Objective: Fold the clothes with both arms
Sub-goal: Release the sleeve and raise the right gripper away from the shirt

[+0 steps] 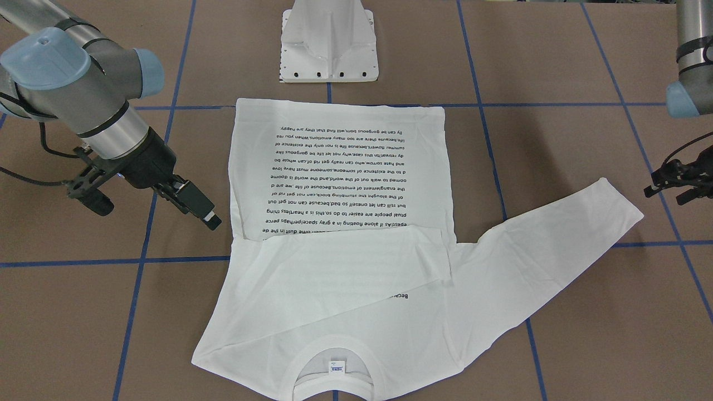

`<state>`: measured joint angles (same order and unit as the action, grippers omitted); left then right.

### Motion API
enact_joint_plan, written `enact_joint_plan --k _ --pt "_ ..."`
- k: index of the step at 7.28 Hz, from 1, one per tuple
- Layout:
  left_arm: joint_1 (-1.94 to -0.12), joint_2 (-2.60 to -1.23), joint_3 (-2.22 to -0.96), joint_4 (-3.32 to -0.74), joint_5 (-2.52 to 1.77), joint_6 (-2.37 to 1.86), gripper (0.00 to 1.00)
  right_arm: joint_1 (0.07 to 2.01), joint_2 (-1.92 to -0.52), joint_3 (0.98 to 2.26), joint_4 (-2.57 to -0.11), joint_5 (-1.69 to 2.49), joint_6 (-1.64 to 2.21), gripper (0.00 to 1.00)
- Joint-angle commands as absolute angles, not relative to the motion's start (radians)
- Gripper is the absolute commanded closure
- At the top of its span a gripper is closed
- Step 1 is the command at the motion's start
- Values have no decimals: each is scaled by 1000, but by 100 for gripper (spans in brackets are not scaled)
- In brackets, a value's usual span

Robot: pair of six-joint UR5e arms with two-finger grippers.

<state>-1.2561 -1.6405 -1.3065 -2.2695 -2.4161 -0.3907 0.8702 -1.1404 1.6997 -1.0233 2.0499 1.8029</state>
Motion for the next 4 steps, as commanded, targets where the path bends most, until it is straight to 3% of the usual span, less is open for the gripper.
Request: enact_joint_plan --k 1,4 --pt "-1197 -1661 -1281 -2272 -2338 -445 18 870 -1154 1701 -1022 2045 1801 2" --pt "-1166 -1663 -1247 -2281 -2292 -448 21 868 -1155 1703 -1022 2039 1802 2"
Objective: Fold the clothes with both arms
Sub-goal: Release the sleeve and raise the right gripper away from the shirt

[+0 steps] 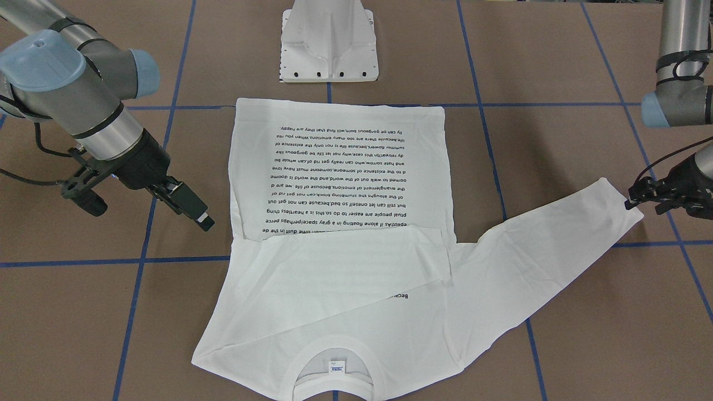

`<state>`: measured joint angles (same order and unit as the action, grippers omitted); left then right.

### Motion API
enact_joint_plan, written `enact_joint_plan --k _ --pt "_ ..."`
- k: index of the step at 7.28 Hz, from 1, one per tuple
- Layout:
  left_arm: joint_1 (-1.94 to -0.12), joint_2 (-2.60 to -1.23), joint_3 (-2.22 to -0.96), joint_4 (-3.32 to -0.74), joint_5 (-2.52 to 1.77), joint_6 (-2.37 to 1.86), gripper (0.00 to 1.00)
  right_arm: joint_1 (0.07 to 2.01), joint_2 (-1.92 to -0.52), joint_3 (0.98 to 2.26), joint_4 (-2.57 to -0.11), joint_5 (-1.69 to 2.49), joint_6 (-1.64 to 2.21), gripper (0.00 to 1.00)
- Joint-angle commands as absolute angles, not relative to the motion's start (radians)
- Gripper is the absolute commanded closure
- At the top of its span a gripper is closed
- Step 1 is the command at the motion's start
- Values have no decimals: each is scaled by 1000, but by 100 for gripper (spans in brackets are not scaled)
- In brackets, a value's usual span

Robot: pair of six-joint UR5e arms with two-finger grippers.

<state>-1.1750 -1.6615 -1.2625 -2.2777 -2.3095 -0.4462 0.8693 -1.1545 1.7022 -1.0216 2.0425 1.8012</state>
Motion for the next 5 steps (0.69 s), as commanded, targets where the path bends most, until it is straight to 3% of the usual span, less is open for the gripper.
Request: enact_joint_plan --k 1,3,5 --pt "-1164 -1663 -1238 -2298 -2292 -448 23 868 -1155 1703 -1022 2039 1801 2" --pt "-1164 -1664 -1238 -2299 -2292 -448 34 868 -1155 1703 -1022 2036 1802 2" --pt "-1164 -1669 -1227 -2299 -2292 -448 36 868 -1155 1701 -1022 2036 1802 2"
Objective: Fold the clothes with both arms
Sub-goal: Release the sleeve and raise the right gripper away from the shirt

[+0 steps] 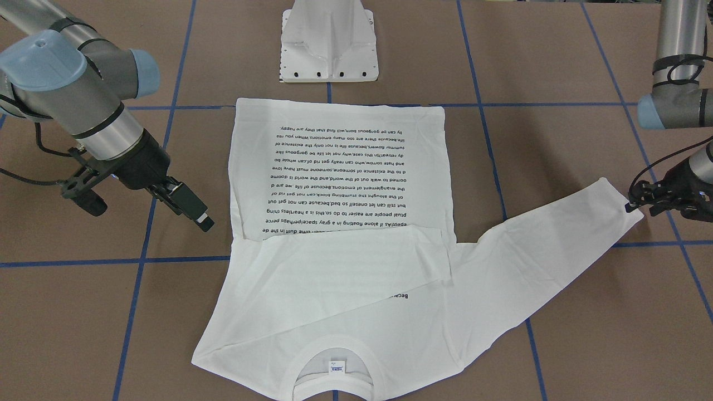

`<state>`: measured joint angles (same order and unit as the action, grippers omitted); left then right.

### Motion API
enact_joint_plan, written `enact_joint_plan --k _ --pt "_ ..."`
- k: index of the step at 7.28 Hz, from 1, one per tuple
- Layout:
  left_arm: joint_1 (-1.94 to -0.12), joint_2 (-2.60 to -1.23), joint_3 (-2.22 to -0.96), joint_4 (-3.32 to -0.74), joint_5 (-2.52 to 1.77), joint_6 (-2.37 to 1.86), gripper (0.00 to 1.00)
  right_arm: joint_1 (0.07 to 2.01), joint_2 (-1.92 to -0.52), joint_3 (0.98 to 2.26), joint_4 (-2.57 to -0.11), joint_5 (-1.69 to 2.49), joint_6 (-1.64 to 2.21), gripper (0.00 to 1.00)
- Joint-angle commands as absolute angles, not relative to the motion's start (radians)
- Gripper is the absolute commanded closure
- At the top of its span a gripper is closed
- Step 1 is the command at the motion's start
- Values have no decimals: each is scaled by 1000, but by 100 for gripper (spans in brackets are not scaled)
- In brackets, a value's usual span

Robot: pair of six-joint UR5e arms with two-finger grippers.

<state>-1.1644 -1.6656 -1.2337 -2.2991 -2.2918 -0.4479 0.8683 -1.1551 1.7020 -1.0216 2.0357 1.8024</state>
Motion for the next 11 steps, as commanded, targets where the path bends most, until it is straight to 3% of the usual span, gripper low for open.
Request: enact_joint_plan --k 1,3,4,5,7,11 --pt "-1161 -1670 -1220 -2299 -2292 -448 37 868 -1155 1703 -1022 2036 1802 2" --pt "-1155 -1681 -1207 -2299 -2292 -448 42 868 -1157 1703 -1023 2036 1802 2" --pt "-1155 -1683 -1207 -2299 -2292 -448 55 868 -1157 1703 -1023 2036 1802 2" --pt "-1155 -1684 -1209 -2299 -2292 -448 99 868 -1157 1703 -1023 2036 1802 2" --pt "-1155 -1687 -1239 -2301 -2299 -448 100 868 -1160 1703 -1022 2034 1804 2" --pt "-1155 -1733 -1477 -2286 -2422 -643 100 877 -1173 1707 -1019 2052 1798 2"
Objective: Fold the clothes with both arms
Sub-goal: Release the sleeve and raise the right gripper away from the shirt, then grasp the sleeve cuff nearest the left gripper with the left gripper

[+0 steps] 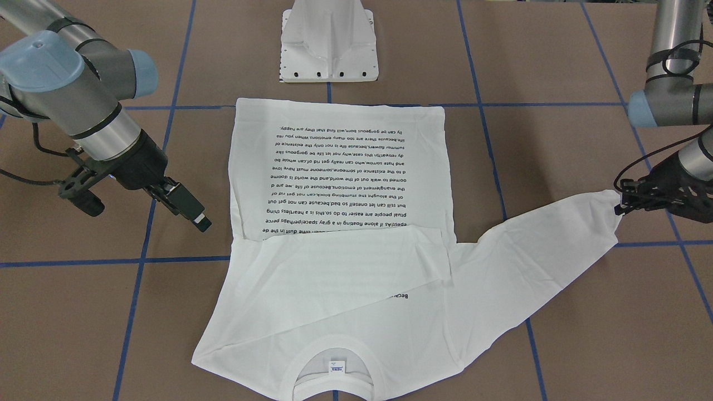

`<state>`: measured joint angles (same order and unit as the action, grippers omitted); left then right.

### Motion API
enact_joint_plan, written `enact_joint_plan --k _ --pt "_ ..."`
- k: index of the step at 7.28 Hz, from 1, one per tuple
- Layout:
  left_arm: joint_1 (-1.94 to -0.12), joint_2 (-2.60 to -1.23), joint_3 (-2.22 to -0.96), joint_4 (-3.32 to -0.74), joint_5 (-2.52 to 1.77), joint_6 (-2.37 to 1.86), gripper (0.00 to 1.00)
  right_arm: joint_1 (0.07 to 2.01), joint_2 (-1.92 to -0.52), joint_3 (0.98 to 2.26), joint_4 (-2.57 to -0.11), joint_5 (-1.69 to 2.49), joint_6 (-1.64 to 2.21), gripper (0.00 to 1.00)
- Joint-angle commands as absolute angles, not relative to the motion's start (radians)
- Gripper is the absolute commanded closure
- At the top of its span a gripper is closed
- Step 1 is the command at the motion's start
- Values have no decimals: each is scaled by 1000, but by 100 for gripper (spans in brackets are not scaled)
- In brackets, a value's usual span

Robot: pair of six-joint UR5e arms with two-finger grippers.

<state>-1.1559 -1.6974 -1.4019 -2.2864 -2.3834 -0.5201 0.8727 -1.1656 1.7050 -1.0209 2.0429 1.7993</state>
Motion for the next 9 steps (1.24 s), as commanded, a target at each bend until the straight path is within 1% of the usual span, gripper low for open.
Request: enact_joint_plan --k 1,2,3,4,6,7,8,9 --pt "-1152 -1791 -1494 -2287 -2431 -749 100 879 -1193 1716 -1016 2054 1793 2" --pt "-1103 -1887 -1485 -2284 -2428 -850 100 888 -1216 1718 -1014 2054 1790 2" --pt "-1022 -1993 -1464 -2284 -2419 -987 100 896 -1264 1747 -1009 2057 1758 2" --pt "-984 -2128 -1404 -2286 -2416 -1122 100 902 -1307 1764 -1009 2057 1717 1" --pt "-921 -2347 -1310 -2293 -2372 -1302 100 907 -1330 1766 -1008 2057 1697 1" --pt "-861 -2458 -1239 -2296 -2280 -1357 100 914 -1335 1766 -1008 2063 1686 1" --pt "-813 -2533 -1191 -2301 -2211 -1394 100 917 -1353 1773 -1008 2063 1668 1" --pt "-770 -2580 -1166 -2299 -2160 -1396 100 922 -1367 1779 -1008 2065 1646 1"
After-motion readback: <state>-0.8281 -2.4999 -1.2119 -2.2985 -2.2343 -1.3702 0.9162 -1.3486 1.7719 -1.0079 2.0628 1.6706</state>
